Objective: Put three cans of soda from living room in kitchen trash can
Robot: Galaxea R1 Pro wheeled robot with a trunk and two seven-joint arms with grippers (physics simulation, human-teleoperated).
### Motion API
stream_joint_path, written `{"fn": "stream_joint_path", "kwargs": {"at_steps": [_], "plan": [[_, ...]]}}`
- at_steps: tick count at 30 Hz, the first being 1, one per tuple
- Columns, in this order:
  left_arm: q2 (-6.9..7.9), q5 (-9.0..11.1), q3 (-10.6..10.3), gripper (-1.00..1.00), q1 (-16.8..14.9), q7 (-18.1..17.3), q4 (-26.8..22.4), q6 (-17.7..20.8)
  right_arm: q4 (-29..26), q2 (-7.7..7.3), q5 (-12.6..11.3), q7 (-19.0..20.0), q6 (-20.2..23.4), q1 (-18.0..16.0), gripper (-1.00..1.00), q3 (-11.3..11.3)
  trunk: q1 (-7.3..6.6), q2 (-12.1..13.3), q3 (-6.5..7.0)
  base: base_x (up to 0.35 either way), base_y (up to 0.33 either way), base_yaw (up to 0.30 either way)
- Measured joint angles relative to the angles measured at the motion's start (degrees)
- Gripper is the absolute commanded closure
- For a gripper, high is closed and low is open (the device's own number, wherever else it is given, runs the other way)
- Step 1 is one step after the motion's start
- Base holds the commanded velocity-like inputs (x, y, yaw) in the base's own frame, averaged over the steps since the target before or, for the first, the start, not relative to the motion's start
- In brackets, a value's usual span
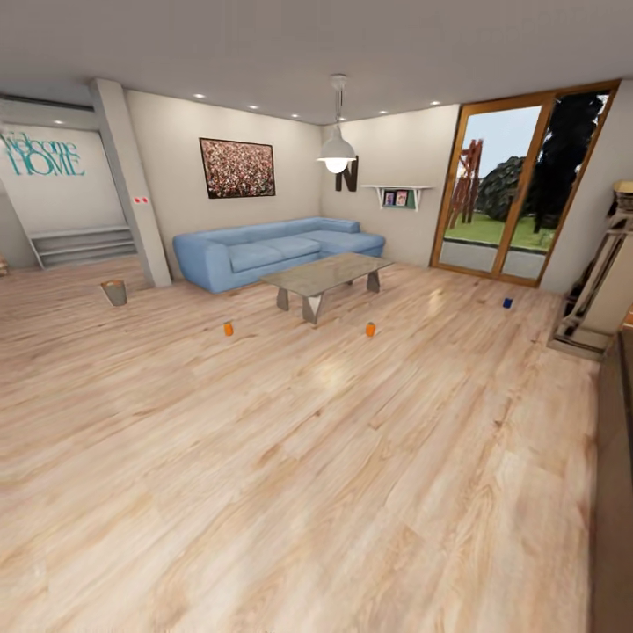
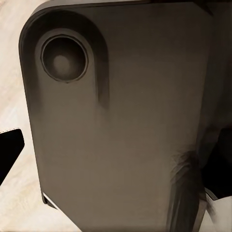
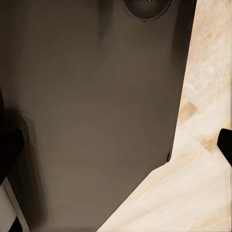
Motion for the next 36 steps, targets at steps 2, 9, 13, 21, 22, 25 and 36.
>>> {"fn": "stream_joint_path", "kwargs": {"at_steps": [2,9,13,21,22,25,36], "plan": [[0.00,0.00,0.00,-1.00,0.00,0.00,0.00,0.00,-0.03,0.00,0.00,-0.02,0.00,0.00,-1.00,0.00,0.00,0.00,0.00,0.000,0.000,0.252],[0.00,0.00,0.00,-1.00,0.00,0.00,-0.03,0.00,-0.07,0.00,0.00,-0.06,0.00,0.00,-1.00,-0.03,0.00,0.00,0.00,0.000,0.000,0.253],[0.00,0.00,0.00,-1.00,0.00,0.00,-0.02,0.00,-0.07,0.00,0.00,-0.07,0.00,0.00,-1.00,-0.02,0.00,0.00,0.00,0.000,0.000,0.253],[-0.07,0.00,0.00,-1.00,0.00,0.07,-0.03,0.00,-0.07,0.00,0.01,-0.07,0.05,0.00,-1.00,-0.02,0.00,0.00,0.00,0.000,0.000,0.253],[-0.08,0.00,0.00,-1.00,0.00,0.08,-0.04,0.00,-0.07,0.00,0.01,-0.07,0.06,0.00,-1.00,-0.03,0.00,0.00,0.00,0.000,0.000,0.253],[-0.08,0.00,0.00,-1.00,0.00,0.08,-0.05,0.00,-0.07,0.00,0.00,-0.07,0.03,0.00,-1.00,-0.04,0.00,0.00,0.00,0.000,0.000,0.253],[-0.09,0.00,0.00,-1.00,0.00,0.17,-0.08,0.00,-0.07,0.00,0.00,-0.07,0.06,0.00,-1.00,-0.04,0.00,0.00,0.00,0.000,0.000,0.253]]}}
